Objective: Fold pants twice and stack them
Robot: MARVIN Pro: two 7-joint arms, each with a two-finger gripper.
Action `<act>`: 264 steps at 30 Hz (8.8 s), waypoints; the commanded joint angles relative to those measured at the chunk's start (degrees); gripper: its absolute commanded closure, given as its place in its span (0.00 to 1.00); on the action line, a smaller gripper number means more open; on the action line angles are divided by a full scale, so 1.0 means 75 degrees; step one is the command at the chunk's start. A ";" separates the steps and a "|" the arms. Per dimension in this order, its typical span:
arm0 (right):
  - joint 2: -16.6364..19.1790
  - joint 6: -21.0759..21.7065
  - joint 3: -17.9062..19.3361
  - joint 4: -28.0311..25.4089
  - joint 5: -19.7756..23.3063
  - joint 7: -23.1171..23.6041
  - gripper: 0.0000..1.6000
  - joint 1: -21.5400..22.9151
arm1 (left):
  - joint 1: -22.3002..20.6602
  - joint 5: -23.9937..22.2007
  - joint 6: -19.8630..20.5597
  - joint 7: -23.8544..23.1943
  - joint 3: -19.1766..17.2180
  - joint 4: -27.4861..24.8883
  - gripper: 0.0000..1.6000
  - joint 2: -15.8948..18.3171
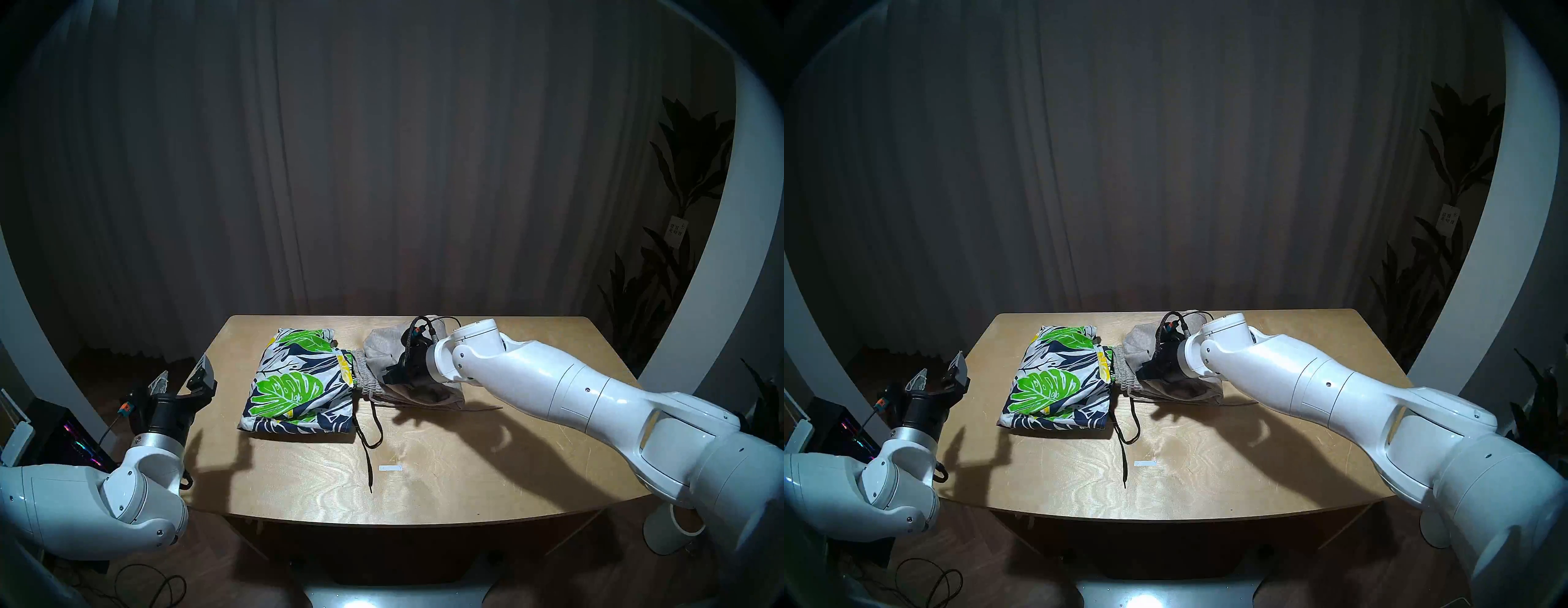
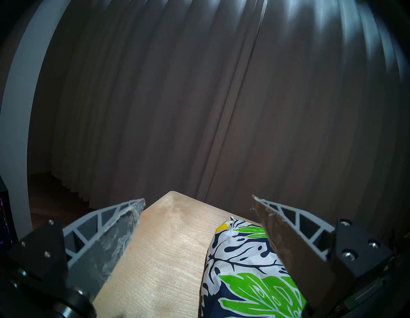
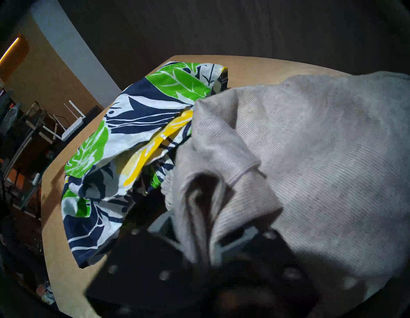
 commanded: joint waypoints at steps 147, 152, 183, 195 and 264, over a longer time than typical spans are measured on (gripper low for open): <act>0.4757 -0.0261 0.1373 -0.2602 0.5574 0.4429 0.00 -0.2084 | 0.3184 -0.0062 0.0045 -0.1159 -0.3563 -0.2062 0.00 -0.0992; 0.4810 -0.0363 0.1386 -0.2538 0.6079 0.4404 0.00 -0.2284 | 0.3139 -0.0203 0.0111 -0.1305 -0.3498 -0.2141 0.00 -0.1099; 0.5188 -0.1142 0.1317 -0.3336 0.9075 0.4209 0.00 -0.3451 | 0.2757 -0.1565 0.1093 -0.2265 -0.3068 -0.1915 0.00 -0.1995; 0.5389 -0.1810 0.1333 -0.3492 0.9865 0.4012 0.00 -0.3711 | 0.2483 -0.2119 0.1559 -0.2593 -0.3042 -0.1623 0.00 -0.2378; 0.7151 -0.7794 0.1587 -0.7230 1.2758 0.1840 0.00 -0.4856 | 0.1299 -0.7165 0.6220 -0.7357 -0.3277 0.0249 0.00 -0.4284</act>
